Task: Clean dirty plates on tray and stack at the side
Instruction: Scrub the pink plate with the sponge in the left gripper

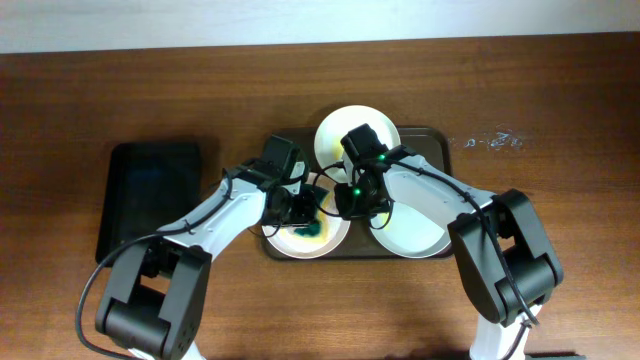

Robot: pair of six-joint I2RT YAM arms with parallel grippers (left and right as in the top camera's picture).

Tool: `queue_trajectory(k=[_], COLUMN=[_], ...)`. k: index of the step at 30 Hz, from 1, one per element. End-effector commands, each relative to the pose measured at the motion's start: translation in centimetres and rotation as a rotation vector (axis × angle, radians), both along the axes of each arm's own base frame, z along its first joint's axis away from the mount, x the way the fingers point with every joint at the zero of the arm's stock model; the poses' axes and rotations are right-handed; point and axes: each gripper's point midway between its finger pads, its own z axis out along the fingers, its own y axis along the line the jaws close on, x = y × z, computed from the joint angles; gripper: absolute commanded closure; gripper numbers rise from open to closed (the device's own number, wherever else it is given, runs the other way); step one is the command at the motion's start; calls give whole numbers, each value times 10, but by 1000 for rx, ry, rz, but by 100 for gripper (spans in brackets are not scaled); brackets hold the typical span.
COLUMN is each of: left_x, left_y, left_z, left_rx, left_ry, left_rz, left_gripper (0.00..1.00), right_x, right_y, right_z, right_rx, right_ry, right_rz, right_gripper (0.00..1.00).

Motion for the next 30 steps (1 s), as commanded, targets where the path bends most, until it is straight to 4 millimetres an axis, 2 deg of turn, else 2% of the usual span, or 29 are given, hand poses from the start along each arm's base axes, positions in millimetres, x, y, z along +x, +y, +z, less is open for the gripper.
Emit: queue_trajectory(k=[1,2,4,6,7,9,10,11,12,13,14,16,17,19,21,22,23,24,26,27,28,30], left_x=[20,21,23,25,25,31,36,38,41,41,40,39,39,33,25,23,21,20,19,18,21,34], left_y=[51,53,59,86,93,109,112,111,106,94,71,43,38,20,17,21,33,45,98,118,129,141], left_z=[-13,-13,-12,-3,2,23,42,52,69,78,86,88,85,64,25,9,-2,-4,3,12,29,87], left_rx=[272,283,311,450,486,564,570,555,505,422,288,122,88,32,86,114,171,220,444,508,509,421], left_ry=[-94,-99,-111,-141,-149,-205,-250,-274,-313,-320,-317,-278,-252,-162,-71,-35,-14,-16,-47,-55,-74,-212], left_rz=[76,78,87,149,169,208,247,256,267,259,232,236,267,248,228,229,245,263,331,362,398,486], left_gripper=[91,98,100,100,100,100,100,100,100,100,100,100,100,100,100,100,100,100,100,100,100,100], right_x=[-6,-6,-6,-5,-5,-5,-5,-5,-5,-5,-5,-5,-5,-5,-4,-4,-4,-4,-4,-4,-4,1], right_y=[-3,-4,-4,-7,-8,-8,-8,-8,-8,-8,-8,-8,-8,-8,-8,-8,-8,-8,-8,-7,-7,-5], right_z=[-12,-12,-12,-13,-14,-14,-14,-14,-14,-14,-14,-14,-14,-14,-14,-14,-14,-14,-14,-14,-12,0], right_rx=[-29,-30,-34,-53,-55,-55,-56,-56,-56,-55,-55,-55,-55,-55,-54,-54,-54,-54,-55,-54,-53,-37], right_ry=[21,22,21,16,14,15,16,16,16,15,15,15,15,13,13,13,12,12,13,12,11,-21], right_rz=[10,10,9,6,5,5,5,5,5,5,5,5,5,5,5,5,5,5,5,5,5,6], right_gripper=[83,83,83,86,89,91,91,91,91,91,91,91,91,91,91,91,92,95,96,96,96,96])
